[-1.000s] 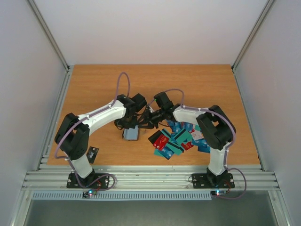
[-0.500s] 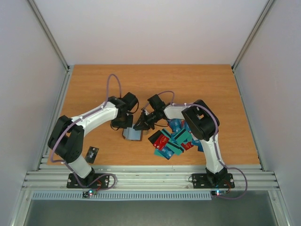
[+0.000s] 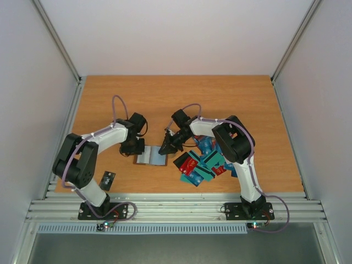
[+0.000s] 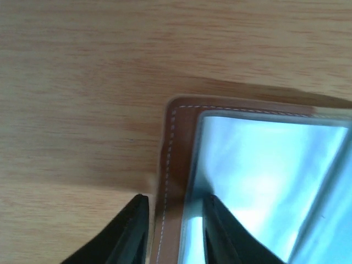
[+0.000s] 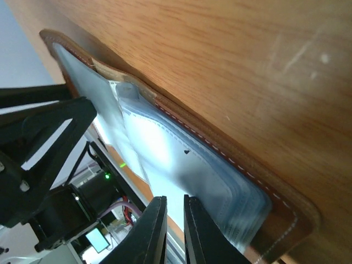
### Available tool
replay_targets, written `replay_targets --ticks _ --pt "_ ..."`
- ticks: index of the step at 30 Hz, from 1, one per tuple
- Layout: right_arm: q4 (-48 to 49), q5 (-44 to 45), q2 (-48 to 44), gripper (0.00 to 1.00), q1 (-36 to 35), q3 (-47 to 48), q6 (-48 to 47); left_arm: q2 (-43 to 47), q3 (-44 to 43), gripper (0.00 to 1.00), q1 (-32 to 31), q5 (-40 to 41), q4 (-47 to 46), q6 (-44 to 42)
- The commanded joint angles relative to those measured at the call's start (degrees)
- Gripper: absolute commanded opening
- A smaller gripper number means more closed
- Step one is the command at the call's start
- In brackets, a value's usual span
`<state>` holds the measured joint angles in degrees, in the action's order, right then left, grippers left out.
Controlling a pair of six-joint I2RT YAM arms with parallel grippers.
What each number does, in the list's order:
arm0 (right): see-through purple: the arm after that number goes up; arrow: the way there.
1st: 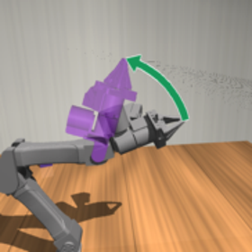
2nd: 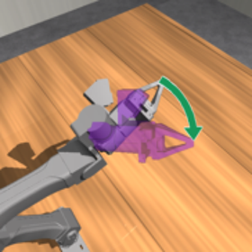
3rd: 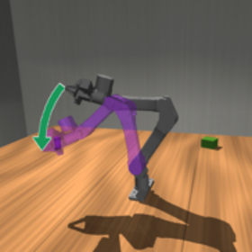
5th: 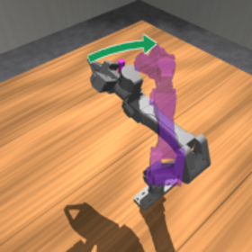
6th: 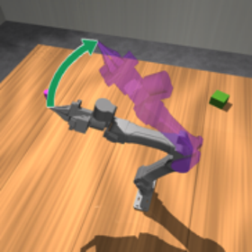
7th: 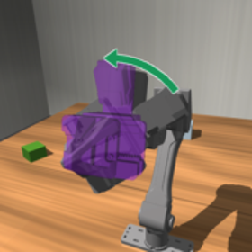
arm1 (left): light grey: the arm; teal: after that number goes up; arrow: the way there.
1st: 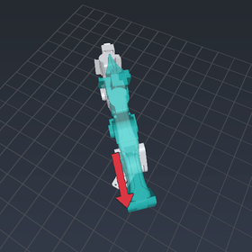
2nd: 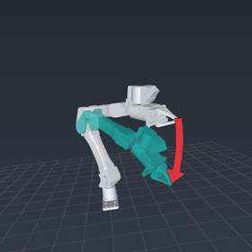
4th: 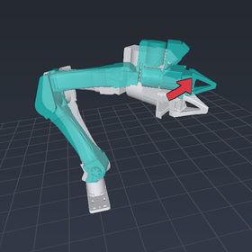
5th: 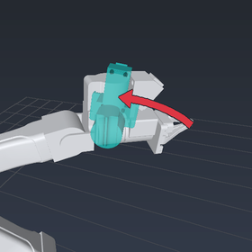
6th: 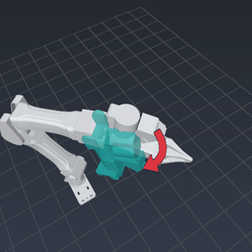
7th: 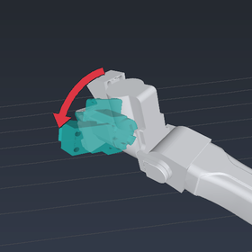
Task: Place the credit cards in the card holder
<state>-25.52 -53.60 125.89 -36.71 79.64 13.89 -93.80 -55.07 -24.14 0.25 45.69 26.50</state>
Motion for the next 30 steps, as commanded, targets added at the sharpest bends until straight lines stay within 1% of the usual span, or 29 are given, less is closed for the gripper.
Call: replay_targets --ticks 1,4,8,10,12,14,16,19,22,30 --pt "-7.6 5.9 2.6 0.12 -0.1 -0.5 -2.2 -1.0 -1.7 0.36 0.8 -2.2 -0.4 -0.2" --pt "-8.3 6.1 2.0 0.12 -0.1 -0.2 -2.7 2.3 -3.7 0.52 0.8 -3.0 1.1 0.9" --pt "-8.8 6.3 1.2 0.11 -0.1 0.0 -2.7 4.9 -8.0 0.58 0.8 -0.9 6.7 1.2" --pt "-9.0 6.4 0.8 0.11 -0.1 0.0 -2.8 6.7 -10.3 0.58 0.8 -2.0 8.6 1.6" --pt "-9.4 6.5 0.4 0.11 -0.1 0.2 -3.0 9.1 -12.3 0.58 0.8 -5.2 9.1 2.4" --pt "-9.6 6.5 0.1 0.11 -0.1 0.5 -3.1 11.4 -13.6 0.58 0.5 -9.5 8.2 3.0" --pt "-9.9 6.4 0.0 0.11 -0.1 1.0 -3.1 13.7 -13.5 0.56 -0.1 -14.8 4.1 2.8" --pt "-10.6 6.3 -0.6 0.11 -0.1 1.7 -3.4 16.3 -10.0 0.55 -1.2 -22.3 -2.1 1.7" --pt "-11.6 6.4 -1.5 0.12 -0.1 2.6 -4.2 16.5 -6.8 0.53 -1.9 -26.8 -4.8 0.6" --pt "-13.8 5.9 -3.7 0.16 0.0 4.6 -6.9 16.1 0.7 0.48 -2.5 -31.3 -12.1 2.4"
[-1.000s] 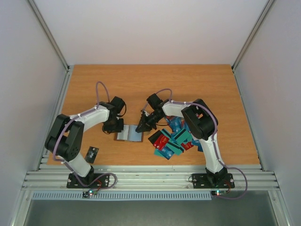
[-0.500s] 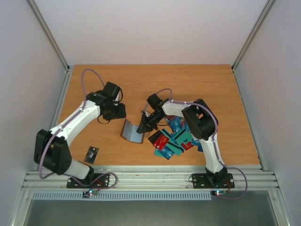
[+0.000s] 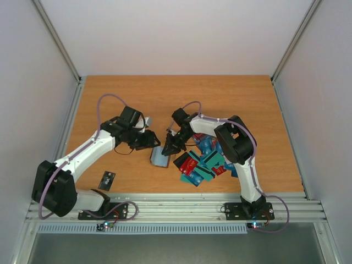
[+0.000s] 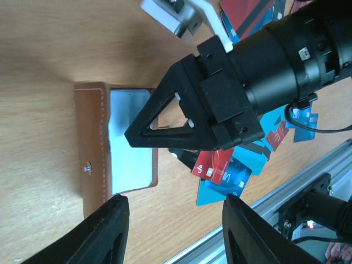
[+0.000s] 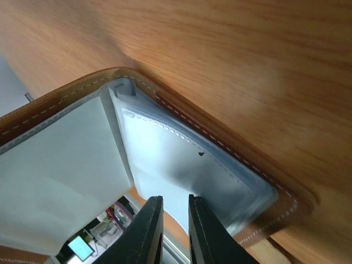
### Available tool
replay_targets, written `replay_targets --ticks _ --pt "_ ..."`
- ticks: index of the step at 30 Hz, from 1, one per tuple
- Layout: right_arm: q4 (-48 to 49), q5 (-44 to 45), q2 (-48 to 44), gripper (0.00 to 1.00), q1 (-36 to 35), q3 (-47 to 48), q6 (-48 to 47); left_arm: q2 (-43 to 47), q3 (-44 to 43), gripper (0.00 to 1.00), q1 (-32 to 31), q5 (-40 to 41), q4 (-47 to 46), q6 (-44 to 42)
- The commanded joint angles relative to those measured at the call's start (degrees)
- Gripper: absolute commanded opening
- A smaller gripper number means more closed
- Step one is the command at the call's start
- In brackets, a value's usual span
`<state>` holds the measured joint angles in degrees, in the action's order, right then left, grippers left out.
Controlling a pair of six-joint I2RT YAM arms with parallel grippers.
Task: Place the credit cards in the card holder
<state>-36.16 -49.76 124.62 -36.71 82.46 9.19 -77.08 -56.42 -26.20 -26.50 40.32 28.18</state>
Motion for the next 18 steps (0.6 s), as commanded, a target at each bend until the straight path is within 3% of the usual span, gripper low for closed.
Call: replay_targets --ticks 1,18 --pt "-3.4 2.0 -2.6 0.16 -0.1 2.0 -2.4 -1.0 2.5 0.48 -0.6 -4.8 -7.2 0.8" --pt "-5.9 2.3 -8.1 0.2 -0.1 2.5 -3.5 -1.2 -4.1 0.47 -8.2 -3.5 -6.8 -0.4"
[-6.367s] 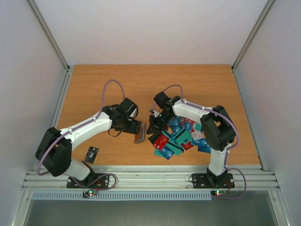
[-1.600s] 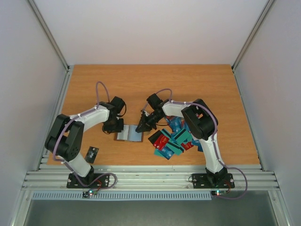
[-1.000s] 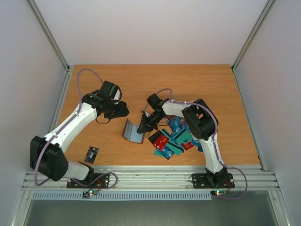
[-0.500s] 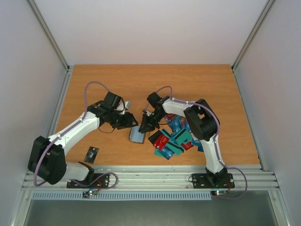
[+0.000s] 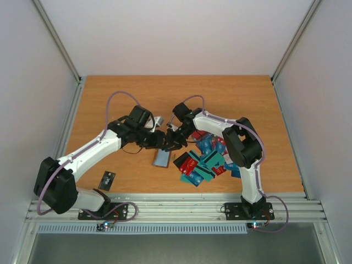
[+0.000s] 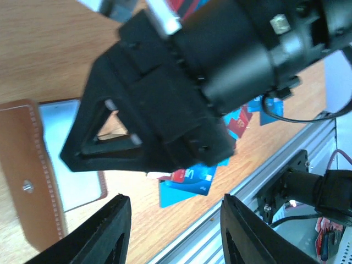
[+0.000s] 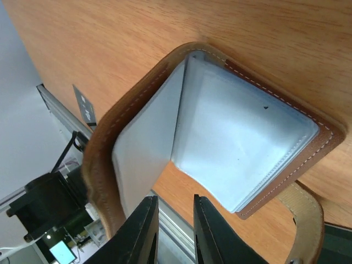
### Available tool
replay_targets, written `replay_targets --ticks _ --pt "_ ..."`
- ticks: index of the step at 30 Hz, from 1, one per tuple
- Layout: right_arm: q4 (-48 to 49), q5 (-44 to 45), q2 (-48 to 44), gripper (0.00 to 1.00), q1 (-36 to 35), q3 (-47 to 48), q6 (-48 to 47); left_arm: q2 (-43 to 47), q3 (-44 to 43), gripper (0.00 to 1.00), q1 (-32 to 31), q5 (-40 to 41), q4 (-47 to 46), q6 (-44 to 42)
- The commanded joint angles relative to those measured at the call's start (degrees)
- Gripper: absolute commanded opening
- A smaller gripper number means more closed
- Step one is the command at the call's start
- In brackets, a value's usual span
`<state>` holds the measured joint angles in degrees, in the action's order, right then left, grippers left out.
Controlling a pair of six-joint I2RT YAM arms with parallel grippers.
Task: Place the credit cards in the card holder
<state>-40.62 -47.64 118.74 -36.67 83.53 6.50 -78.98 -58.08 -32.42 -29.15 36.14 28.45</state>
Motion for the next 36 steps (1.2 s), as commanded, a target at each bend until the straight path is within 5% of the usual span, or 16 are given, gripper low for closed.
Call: replay_targets --ticks 1,8,21,28,36 --pt "-1.7 0.4 -2.5 0.2 -0.1 1.4 -0.9 1.1 -2.5 0.47 -2.5 -1.0 -3.2 -0.5" --pt "-2.9 1.5 -8.0 0.21 1.5 -1.9 -1.9 2.3 -0.3 0.45 -6.2 -0.3 -6.4 0.7" --pt "-2.9 4.6 -31.4 0.37 13.3 -27.6 -4.2 -9.2 -1.3 0.35 -16.1 5.2 -5.9 0.9" --pt "2.0 2.5 -34.3 0.44 15.5 -35.4 -2.0 -20.9 -8.4 0.28 -20.5 13.1 0.6 1.0" --pt "9.0 1.0 -33.9 0.48 15.5 -39.9 2.4 -24.4 -9.5 0.27 -20.7 18.8 3.2 1.4"
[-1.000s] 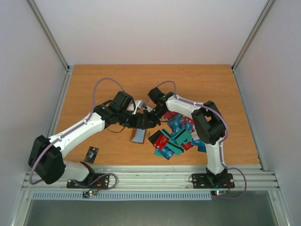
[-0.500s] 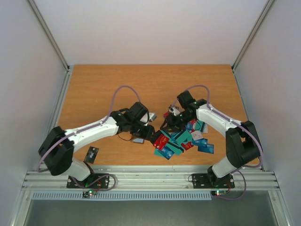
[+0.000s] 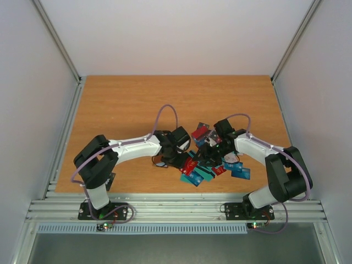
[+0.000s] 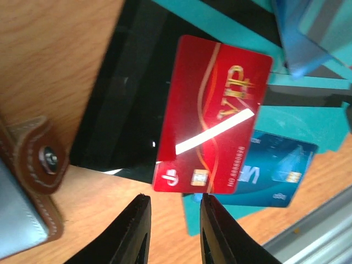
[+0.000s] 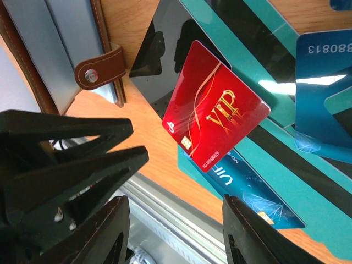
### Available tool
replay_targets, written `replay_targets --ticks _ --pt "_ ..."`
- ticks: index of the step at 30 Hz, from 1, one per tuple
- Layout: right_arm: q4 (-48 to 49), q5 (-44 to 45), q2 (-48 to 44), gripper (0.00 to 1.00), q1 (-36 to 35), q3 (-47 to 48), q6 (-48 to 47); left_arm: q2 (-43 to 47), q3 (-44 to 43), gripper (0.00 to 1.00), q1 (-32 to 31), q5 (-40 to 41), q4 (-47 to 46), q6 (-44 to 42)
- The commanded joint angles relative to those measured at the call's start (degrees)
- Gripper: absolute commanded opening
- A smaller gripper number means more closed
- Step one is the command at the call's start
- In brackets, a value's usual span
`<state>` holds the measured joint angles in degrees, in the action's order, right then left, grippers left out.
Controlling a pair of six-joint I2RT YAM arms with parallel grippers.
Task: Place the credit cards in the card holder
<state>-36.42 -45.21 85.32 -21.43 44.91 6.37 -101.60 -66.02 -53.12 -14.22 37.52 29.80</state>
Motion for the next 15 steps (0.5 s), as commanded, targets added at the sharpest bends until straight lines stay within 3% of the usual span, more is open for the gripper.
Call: replay_targets --ticks 1,15 --pt "5.2 -1.2 -0.3 0.48 0.3 -1.5 2.6 -2.2 -1.5 0.27 -0.1 3.8 1.5 -0.2" --pt "11.4 1.5 2.8 0.48 1.7 -5.7 5.1 -7.1 -3.7 0.24 -0.1 4.6 0.1 -2.9"
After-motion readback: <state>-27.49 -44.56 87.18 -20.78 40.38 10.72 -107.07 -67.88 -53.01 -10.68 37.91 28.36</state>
